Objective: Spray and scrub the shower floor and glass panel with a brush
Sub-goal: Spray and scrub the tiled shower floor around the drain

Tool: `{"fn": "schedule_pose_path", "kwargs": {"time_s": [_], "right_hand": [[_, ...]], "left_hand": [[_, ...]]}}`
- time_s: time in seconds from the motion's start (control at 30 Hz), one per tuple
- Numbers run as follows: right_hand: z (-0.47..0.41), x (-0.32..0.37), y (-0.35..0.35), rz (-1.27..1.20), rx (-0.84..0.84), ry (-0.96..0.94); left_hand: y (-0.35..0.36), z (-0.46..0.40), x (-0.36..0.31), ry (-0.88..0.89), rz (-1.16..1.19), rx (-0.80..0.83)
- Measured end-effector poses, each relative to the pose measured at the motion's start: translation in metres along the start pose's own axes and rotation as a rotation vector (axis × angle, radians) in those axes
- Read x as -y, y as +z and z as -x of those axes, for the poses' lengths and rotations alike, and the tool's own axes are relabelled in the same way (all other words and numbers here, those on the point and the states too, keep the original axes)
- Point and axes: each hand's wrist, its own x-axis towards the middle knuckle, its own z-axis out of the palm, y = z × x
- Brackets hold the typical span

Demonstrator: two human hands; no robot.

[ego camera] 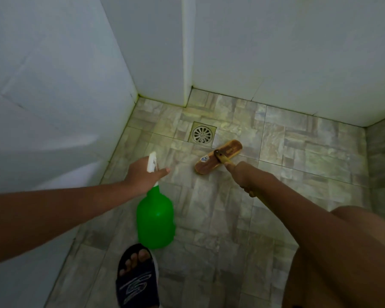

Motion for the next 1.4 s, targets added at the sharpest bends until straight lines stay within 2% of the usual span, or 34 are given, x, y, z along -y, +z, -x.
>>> {"fn": "schedule_pose_path", "kwargs": {"time_s": [0.2,0.3,0.4,0.5,0.57,0.8,0.9,1.07,1.23,1.4], "right_hand": [[0.002,0.004,0.008,0.011,0.007,-0.02],[-0.002,0.009,0.009,0.024,0.008,-0.022],[-0.006,0.013,0.012,0.033,-0.01,-0.005],[-0.013,0.019,0.014,0.033,-0.011,0.003],[-0.016,0.02,0.015,0.04,-0.009,-0.002],[-0.022,0.019,0.016,0.059,-0.013,-0.04],[-0.021,0.016,0.021,0.119,-0.044,-0.065],[-0.011,0.01,0.035,0.5,-0.092,-0.333],[0.005,0.025,0.071,0.666,0.0,-0.599],[-0.005,0.08,0.111,0.816,0.088,-0.747]], "left_hand": [[-0.043,0.005,0.047,-0.068,-0.006,-0.004],[-0.046,0.006,0.056,-0.169,0.136,-0.064],[-0.034,0.014,0.057,-0.216,0.222,-0.229],[-0.026,0.023,0.059,-0.218,0.173,-0.431],[-0.025,0.027,0.059,-0.249,0.137,-0.496],[-0.029,0.036,0.068,-0.191,0.142,-0.471],[-0.032,0.032,0.075,-0.207,0.144,-0.512],[-0.034,0.032,0.086,-0.238,0.191,-0.535],[-0.037,0.038,0.087,-0.192,0.245,-0.588],[-0.04,0.049,0.098,-0.099,0.273,-0.671]]}}
